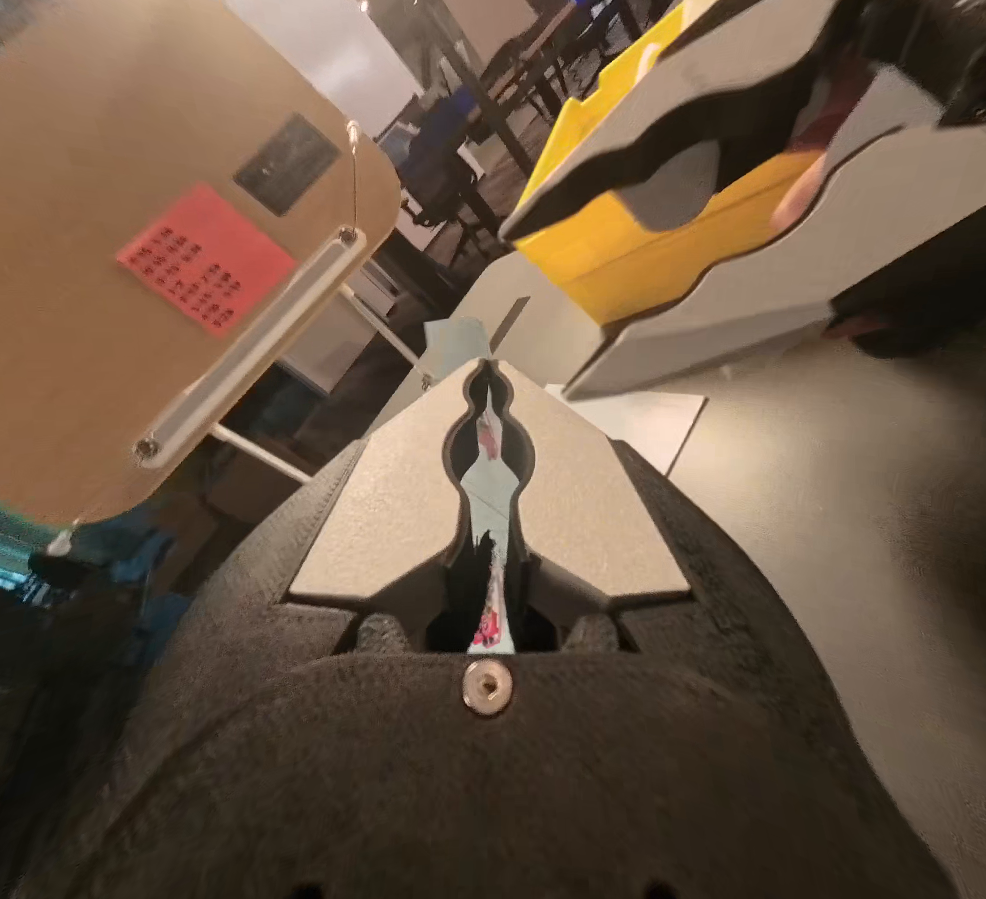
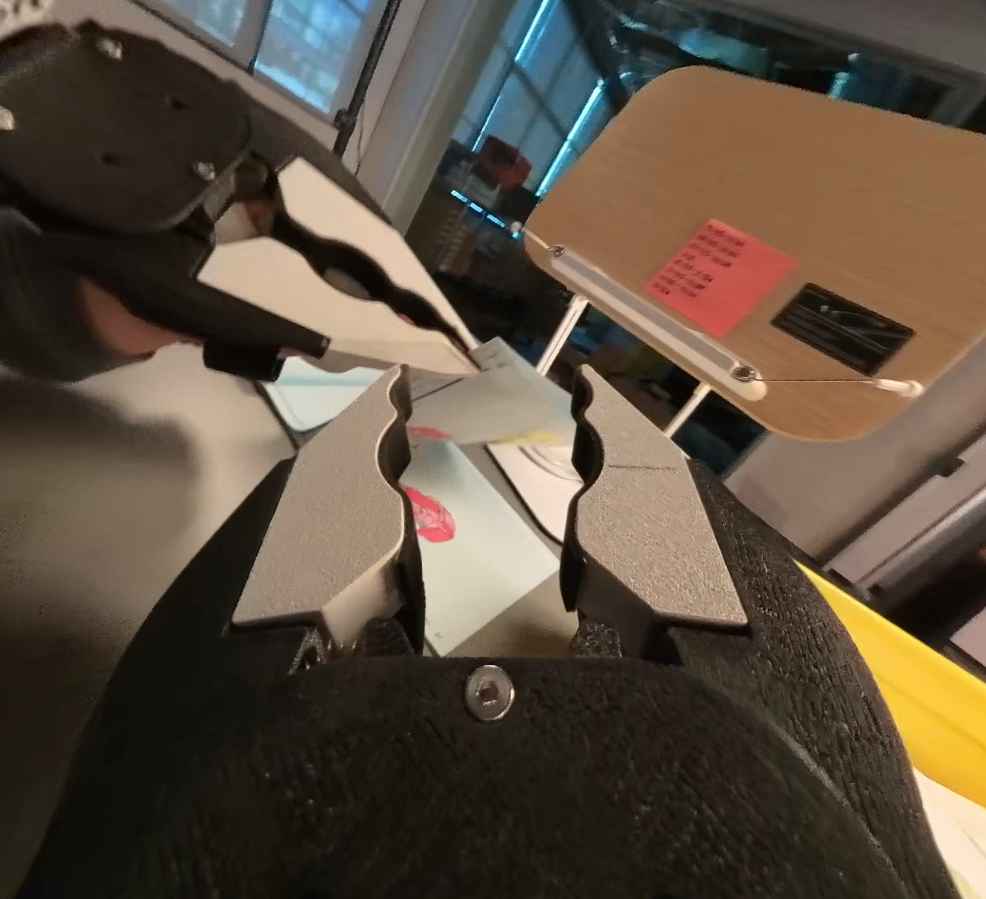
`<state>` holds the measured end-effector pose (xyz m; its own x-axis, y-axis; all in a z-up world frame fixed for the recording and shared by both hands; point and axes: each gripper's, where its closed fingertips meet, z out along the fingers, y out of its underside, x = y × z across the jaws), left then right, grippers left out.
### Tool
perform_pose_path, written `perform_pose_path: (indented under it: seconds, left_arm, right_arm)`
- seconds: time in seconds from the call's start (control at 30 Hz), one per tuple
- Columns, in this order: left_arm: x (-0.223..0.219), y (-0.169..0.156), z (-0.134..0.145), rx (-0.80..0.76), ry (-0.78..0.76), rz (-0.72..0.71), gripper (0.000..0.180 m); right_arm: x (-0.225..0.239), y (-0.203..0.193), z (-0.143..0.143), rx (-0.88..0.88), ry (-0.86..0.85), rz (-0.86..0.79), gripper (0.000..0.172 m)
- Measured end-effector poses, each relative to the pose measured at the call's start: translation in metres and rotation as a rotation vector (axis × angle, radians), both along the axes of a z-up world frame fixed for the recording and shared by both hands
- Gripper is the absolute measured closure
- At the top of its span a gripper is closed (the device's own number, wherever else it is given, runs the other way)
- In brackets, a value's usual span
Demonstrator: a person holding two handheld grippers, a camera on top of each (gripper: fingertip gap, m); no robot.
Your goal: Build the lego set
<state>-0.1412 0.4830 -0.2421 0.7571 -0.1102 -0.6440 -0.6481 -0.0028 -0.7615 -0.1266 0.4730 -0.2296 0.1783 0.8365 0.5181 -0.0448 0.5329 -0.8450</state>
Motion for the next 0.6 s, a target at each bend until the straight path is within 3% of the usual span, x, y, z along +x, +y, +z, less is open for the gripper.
perform_pose_path:
  seconds: [0.4,0.6]
  left_arm:
    - [0.015,-0.013,-0.012,-0.081,-0.055,-0.204,0.180]
    - [0.011,-0.014,-0.006,-0.051,-0.074,-0.193,0.180]
  right_arm:
    - [-0.015,-0.013,-0.026,0.249,-0.158,-0.058,0.109]
    - [-0.010,-0.005,-0.020,0.301,-0.133,-0.134,0.129]
